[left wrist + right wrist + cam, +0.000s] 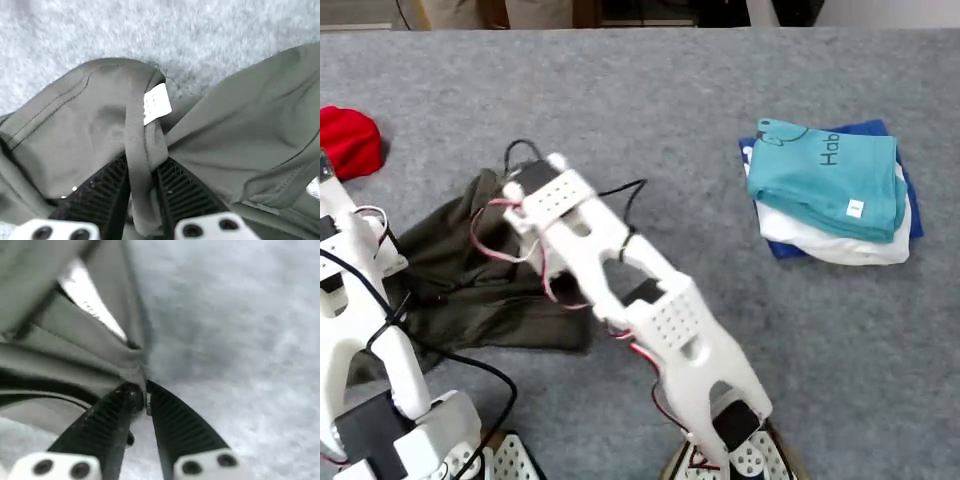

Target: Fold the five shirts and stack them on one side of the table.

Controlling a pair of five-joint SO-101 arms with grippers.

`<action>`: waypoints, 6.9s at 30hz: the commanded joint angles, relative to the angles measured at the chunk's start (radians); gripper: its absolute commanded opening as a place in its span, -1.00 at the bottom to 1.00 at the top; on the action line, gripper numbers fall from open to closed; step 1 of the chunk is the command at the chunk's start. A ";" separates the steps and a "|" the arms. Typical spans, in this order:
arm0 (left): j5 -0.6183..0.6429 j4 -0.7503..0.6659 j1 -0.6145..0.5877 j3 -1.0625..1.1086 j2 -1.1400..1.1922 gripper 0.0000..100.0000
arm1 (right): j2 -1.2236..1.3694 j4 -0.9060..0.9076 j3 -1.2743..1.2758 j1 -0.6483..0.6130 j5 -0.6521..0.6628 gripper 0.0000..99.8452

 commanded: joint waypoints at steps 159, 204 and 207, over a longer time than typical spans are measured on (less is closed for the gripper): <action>0.232 -0.157 -0.393 -0.032 0.015 -0.45 | 0.008 -0.063 -0.957 0.355 -0.132 -1.00; 0.104 0.258 -0.373 -0.358 0.450 -0.68 | 0.572 -0.181 -0.990 0.383 -0.103 -1.00; 0.273 0.215 -0.334 -0.433 0.479 -0.39 | 0.572 -0.181 -0.990 0.383 -0.103 -1.00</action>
